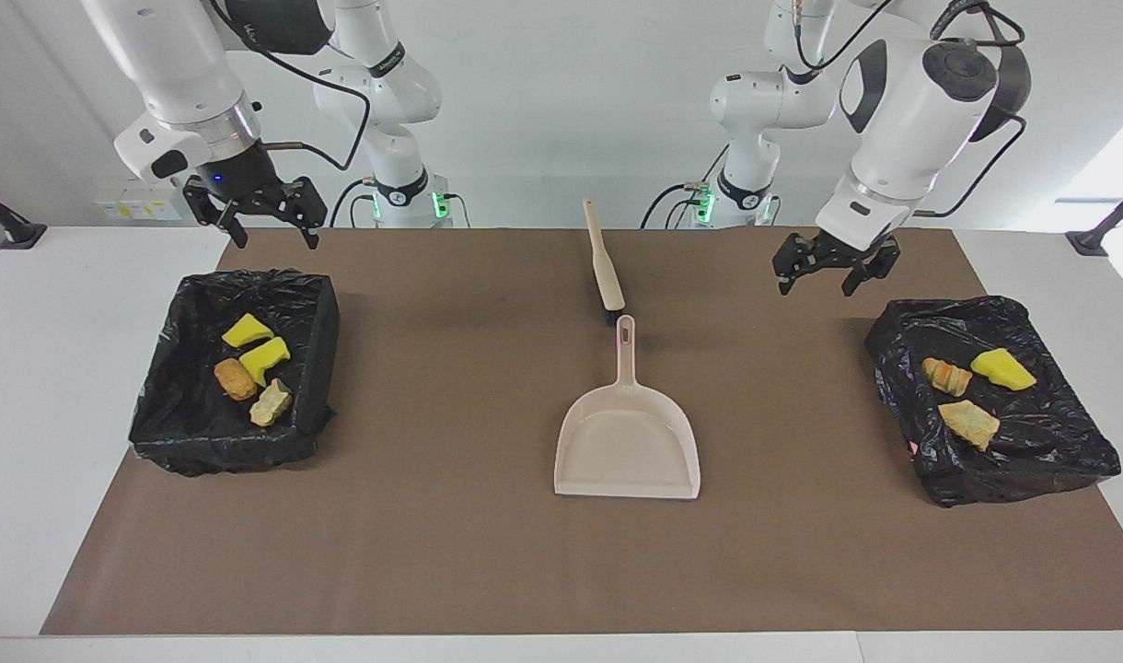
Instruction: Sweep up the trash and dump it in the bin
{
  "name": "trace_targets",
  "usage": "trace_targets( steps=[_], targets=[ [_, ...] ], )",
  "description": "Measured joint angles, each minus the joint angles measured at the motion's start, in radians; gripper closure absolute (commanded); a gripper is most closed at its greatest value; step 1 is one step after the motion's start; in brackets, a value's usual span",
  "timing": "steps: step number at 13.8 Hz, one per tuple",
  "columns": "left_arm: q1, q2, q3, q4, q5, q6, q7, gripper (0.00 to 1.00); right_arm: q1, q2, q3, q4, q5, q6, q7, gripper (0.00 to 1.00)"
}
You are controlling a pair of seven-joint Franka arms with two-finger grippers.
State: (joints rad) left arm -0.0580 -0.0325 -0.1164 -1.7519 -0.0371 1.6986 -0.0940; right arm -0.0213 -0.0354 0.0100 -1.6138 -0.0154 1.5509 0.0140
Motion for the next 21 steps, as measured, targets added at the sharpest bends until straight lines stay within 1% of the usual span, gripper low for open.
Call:
trace_targets(
  steps=[4,7,9,14,16,18,21],
  targets=[
    [0.064,-0.029,0.007,0.114,0.000,-0.158,0.083,0.00,0.000,0.000,0.000,0.000,0.000,0.000,0.000,0.00],
    [0.080,-0.070,0.032,0.126,0.000,-0.212,0.164,0.00,0.000,0.000,0.000,0.000,0.000,0.000,0.000,0.00],
    [0.080,-0.084,0.040,0.118,0.000,-0.220,0.174,0.00,0.000,0.000,0.000,0.000,0.000,0.000,0.000,0.00],
    [0.080,-0.086,0.039,0.103,0.000,-0.221,0.168,0.00,0.000,0.000,0.000,0.000,0.000,0.000,0.000,0.00],
    [0.079,-0.104,0.035,0.071,0.000,-0.218,0.146,0.00,0.000,0.000,0.000,0.000,0.000,0.000,0.000,0.00],
    [0.078,-0.132,0.031,0.027,0.000,-0.200,0.132,0.00,0.000,0.000,0.000,0.000,0.000,0.000,0.000,0.00],
    [0.078,-0.148,0.029,0.008,-0.002,-0.150,0.108,0.00,0.000,0.000,0.000,0.000,0.000,0.000,0.000,0.00]
  ],
)
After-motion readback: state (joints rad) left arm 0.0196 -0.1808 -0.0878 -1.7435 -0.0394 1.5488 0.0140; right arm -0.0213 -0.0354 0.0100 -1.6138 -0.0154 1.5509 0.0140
